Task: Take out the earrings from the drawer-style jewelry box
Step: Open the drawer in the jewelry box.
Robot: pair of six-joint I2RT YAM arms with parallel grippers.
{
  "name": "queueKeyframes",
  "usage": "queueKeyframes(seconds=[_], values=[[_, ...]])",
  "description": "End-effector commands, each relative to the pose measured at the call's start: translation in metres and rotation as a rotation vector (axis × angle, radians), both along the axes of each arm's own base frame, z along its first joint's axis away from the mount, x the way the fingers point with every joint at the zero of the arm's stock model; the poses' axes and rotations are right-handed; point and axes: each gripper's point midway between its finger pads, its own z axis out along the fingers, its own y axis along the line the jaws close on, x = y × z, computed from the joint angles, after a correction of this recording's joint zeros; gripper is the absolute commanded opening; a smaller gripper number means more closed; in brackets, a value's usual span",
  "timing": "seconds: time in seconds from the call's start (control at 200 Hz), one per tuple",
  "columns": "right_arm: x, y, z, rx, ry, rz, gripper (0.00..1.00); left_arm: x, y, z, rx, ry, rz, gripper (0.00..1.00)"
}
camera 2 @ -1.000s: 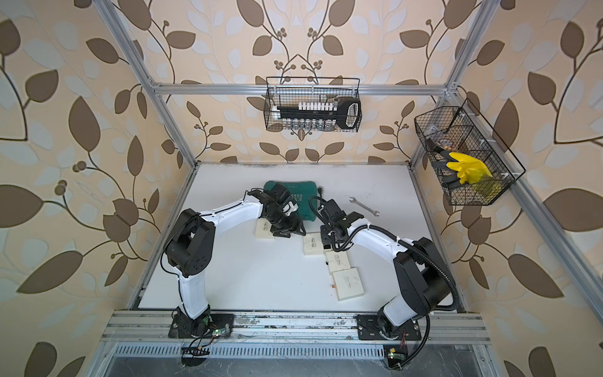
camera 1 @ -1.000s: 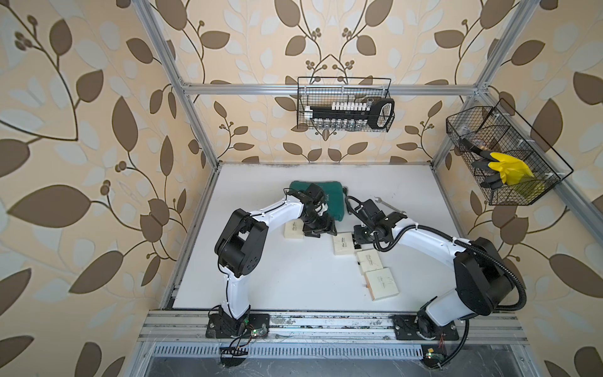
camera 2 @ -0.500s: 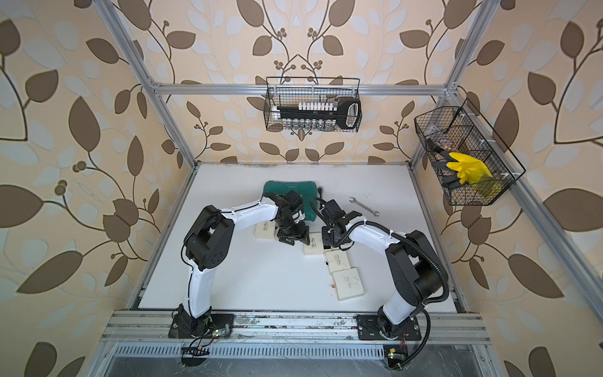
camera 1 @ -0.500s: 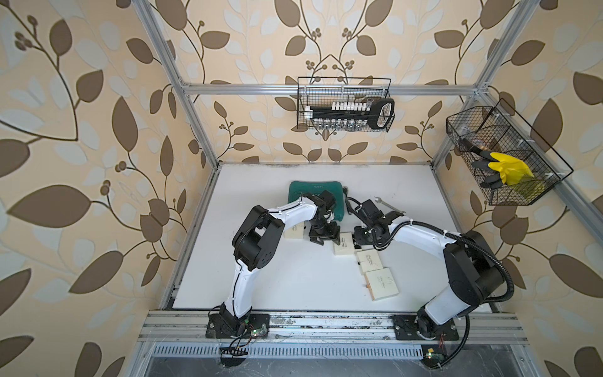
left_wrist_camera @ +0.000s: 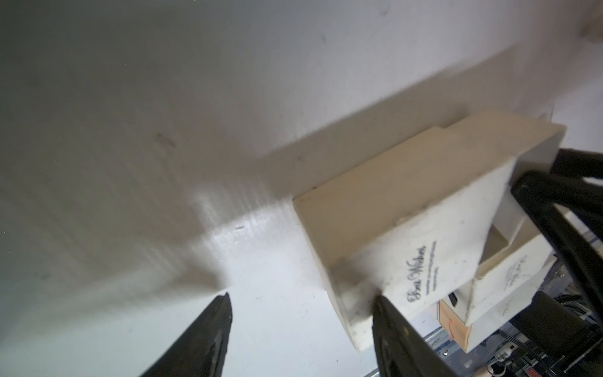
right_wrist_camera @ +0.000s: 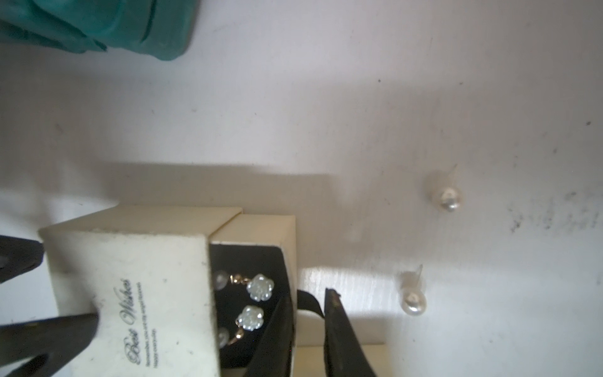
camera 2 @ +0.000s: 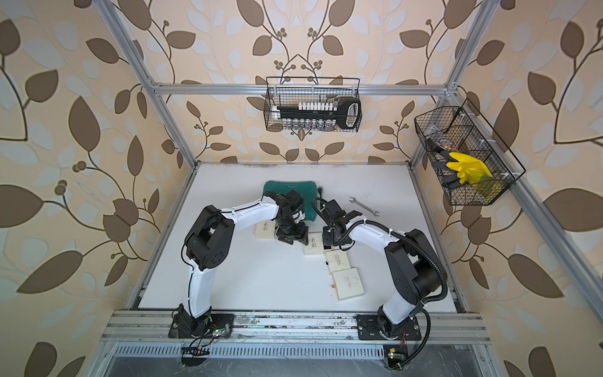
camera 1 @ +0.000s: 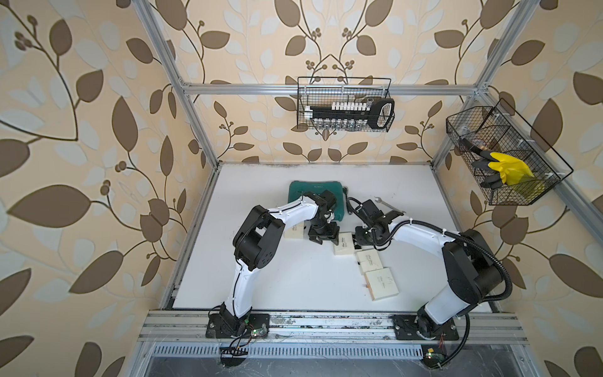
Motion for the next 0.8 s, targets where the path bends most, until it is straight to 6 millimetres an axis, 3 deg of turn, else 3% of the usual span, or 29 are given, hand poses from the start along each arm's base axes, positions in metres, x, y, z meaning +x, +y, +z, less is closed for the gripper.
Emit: queueKeyframes(seconds=[0.0, 0.455, 0.665, 0.795], values=[[-0.016, -0.041, -0.013, -0.172, 0.063, -0.055, 0.19, -0.012, 0.042, -0.038, 0.231, 0.049, -0.009, 0.69], [-0.013, -0.046, -0.008, -0.185, 0.052, -0.045, 0.18, -0.011, 0.047, -0.036, 0.264, 0.032, -0.039, 0.69], [-0.007, -0.028, -0.003, -0.090, 0.029, -0.003, 0.19, -0.011, 0.039, -0.032, 0.248, 0.023, -0.050, 0.69], [-0.004, -0.012, 0.006, -0.002, -0.005, 0.023, 0.20, -0.007, 0.027, -0.020, 0.202, 0.006, -0.050, 0.71]])
